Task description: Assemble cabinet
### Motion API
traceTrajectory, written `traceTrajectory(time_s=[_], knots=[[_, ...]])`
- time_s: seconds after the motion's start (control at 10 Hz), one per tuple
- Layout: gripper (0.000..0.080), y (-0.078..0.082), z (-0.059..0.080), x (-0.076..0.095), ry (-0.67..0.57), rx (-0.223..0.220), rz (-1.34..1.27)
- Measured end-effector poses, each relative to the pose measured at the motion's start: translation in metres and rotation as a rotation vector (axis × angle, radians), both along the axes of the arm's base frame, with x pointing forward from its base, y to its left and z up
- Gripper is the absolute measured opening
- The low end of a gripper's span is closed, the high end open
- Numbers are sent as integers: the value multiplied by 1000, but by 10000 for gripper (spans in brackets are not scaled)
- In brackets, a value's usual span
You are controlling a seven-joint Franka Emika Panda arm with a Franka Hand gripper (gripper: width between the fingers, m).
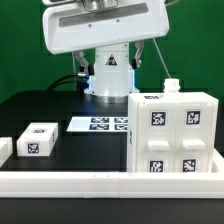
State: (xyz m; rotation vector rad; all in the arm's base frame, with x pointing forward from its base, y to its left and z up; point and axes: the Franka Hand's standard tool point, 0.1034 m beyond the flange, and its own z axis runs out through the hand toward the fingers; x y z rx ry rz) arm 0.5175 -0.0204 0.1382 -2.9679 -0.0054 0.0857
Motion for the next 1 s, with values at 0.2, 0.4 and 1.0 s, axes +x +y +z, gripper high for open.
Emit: traceTrajectory(time_s=[0.2, 0.4, 1.0], knots=[[649, -37, -28, -16, 12, -15, 1], [649, -48, -30, -15, -3, -23, 15], [649, -88, -43, -29, 70, -82, -60]])
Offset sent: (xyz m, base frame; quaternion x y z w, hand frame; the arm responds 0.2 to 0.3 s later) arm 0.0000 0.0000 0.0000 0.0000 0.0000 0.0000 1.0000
